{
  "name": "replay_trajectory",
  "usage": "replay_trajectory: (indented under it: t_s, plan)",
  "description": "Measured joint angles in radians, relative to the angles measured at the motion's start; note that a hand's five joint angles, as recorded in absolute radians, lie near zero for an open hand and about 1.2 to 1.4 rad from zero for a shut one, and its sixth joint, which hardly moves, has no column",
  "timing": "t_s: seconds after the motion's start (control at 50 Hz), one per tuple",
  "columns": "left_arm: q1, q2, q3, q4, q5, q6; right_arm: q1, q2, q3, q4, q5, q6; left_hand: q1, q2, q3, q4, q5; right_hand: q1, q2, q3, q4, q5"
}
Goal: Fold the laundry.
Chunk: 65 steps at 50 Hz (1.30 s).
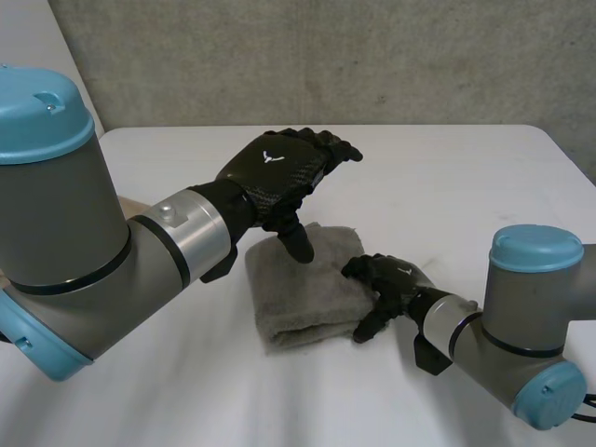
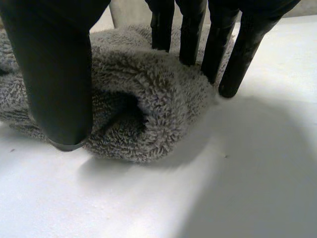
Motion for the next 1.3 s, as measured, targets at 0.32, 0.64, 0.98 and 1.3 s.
replay_trajectory:
  t_s: [0.32, 0.64, 0.98, 1.3]
  plan:
    - [0.006, 0.000, -0.017, 0.000, 0.000, -0.002, -0.009, 0.074, -0.145, -0.024, 0.060, -0.015, 0.000, 0.000, 0.000, 0.000, 0.000, 0.564, 0.700, 0.723, 0.737, 0.707]
    - [0.020, -0.003, -0.020, 0.003, -0.002, -0.001, -0.205, 0.398, -0.823, 0.220, 0.056, -0.093, 0.000, 0.000, 0.000, 0.000, 0.000, 0.572, 0.700, 0.723, 0.737, 0.707]
    - [0.020, -0.052, -0.004, 0.005, -0.027, -0.002, -0.540, 0.720, -1.456, 0.379, 0.239, -0.110, 0.000, 0.000, 0.000, 0.000, 0.000, 0.572, 0.700, 0.723, 0.737, 0.707]
    - [0.015, -0.066, 0.020, 0.004, -0.046, -0.004, -0.683, 0.706, -1.373, 0.406, 0.223, -0.188, 0.000, 0.000, 0.000, 0.000, 0.000, 0.306, 0.380, 0.381, 0.405, 0.411]
